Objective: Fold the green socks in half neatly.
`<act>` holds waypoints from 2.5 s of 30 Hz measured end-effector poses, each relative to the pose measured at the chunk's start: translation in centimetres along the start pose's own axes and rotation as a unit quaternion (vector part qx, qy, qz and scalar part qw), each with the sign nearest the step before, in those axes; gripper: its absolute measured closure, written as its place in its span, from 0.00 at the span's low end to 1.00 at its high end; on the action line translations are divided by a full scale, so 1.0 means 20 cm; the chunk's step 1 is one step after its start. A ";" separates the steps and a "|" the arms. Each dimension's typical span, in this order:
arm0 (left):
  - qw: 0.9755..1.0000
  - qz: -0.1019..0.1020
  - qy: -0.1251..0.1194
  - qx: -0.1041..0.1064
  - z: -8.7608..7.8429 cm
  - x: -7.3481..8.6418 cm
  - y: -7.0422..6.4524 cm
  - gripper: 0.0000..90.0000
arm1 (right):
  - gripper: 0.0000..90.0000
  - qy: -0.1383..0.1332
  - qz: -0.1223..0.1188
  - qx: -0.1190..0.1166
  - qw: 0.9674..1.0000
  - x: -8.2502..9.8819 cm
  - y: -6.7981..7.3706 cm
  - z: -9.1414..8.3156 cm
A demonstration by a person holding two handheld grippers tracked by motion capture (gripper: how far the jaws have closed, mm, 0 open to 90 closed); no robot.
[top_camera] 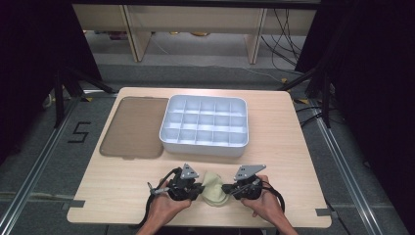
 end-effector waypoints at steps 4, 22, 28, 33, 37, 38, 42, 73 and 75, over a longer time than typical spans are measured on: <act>1.000 0.022 -0.008 0.002 0.00 -0.01 -0.05 0.91 | 0.96 0.004 0.002 -0.001 1.000 0.00 0.00 0.03; 0.996 0.084 0.010 0.026 0.11 -0.05 -0.22 0.91 | 0.96 0.004 0.029 -0.013 1.000 0.01 -0.03 0.03; 0.995 0.093 0.023 0.025 0.18 -0.05 -0.24 0.92 | 0.96 -0.001 0.041 -0.004 0.999 0.01 -0.06 0.01; 0.996 0.087 0.026 0.024 0.20 -0.04 -0.24 0.92 | 0.96 -0.052 0.058 0.007 0.997 -0.02 -0.11 -0.09; 0.994 0.101 0.032 0.024 0.20 -0.04 -0.24 0.91 | 0.96 -0.077 0.056 -0.001 0.995 -0.05 -0.09 -0.12; 0.994 0.101 0.032 0.024 0.20 -0.04 -0.24 0.91 | 0.96 -0.077 0.056 -0.001 0.995 -0.05 -0.09 -0.12; 0.995 0.097 0.026 0.019 0.20 -0.04 -0.24 0.91 | 0.96 -0.077 0.054 -0.021 0.995 -0.08 -0.06 -0.09; 0.994 0.028 -0.048 0.095 0.06 -0.11 -0.19 0.78 | 0.96 -0.019 0.032 -0.018 0.999 -0.05 -0.08 0.06; 0.995 0.023 -0.046 0.091 0.05 -0.10 -0.19 0.81 | 0.96 -0.019 0.032 -0.017 0.999 -0.05 -0.08 0.06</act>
Point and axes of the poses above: each handheld gripper's, and its own axes: z roughly forward along the jaws, x roughly out of its underside, y roughly to its left, the point moved 1 cm from there along z, roughly forward along the jaws, and after that the axes turned 8 degrees about x, right-handed, at the moved point
